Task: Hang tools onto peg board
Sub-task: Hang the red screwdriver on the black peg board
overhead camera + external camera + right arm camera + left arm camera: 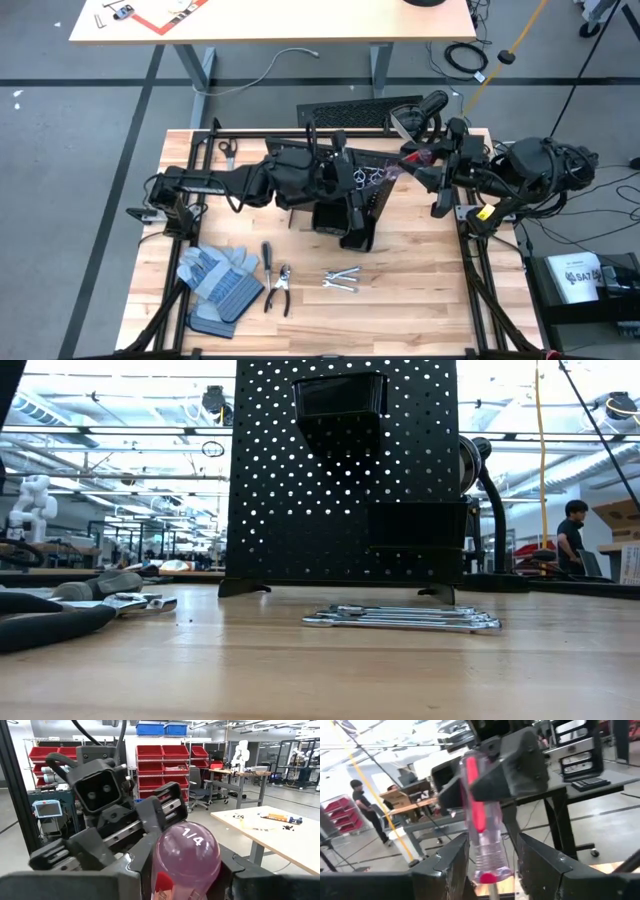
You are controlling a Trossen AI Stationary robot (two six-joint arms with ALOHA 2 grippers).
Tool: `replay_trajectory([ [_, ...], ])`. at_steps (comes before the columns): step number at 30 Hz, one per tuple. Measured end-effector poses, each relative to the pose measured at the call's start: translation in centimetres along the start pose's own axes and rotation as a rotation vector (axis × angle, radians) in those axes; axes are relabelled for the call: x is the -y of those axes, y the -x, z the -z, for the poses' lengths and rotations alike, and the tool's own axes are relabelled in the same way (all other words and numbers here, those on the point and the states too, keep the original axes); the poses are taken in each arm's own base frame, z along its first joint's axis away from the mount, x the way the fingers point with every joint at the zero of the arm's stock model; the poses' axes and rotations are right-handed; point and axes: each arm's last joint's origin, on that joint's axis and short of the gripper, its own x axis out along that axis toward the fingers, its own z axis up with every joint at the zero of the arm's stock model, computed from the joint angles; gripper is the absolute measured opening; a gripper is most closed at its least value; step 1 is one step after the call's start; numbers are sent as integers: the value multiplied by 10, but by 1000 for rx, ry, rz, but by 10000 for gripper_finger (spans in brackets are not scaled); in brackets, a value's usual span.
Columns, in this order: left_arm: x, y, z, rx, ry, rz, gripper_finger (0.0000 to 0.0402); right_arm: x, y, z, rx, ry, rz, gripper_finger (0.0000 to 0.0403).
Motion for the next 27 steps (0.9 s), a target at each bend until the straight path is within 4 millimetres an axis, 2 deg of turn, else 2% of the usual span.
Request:
replay_trajectory([
  [9, -1, 0, -1, 17, -17, 0, 176, -2, -2, -1, 18, 4, 0, 114],
  [14, 4, -8, 4, 34, -19, 9, 176, -2, -3, -1, 20, 10, 0, 114],
  [27, -2, -19, 15, 23, -11, -35, 176, -3, -5, 0, 16, 20, -2, 114],
])
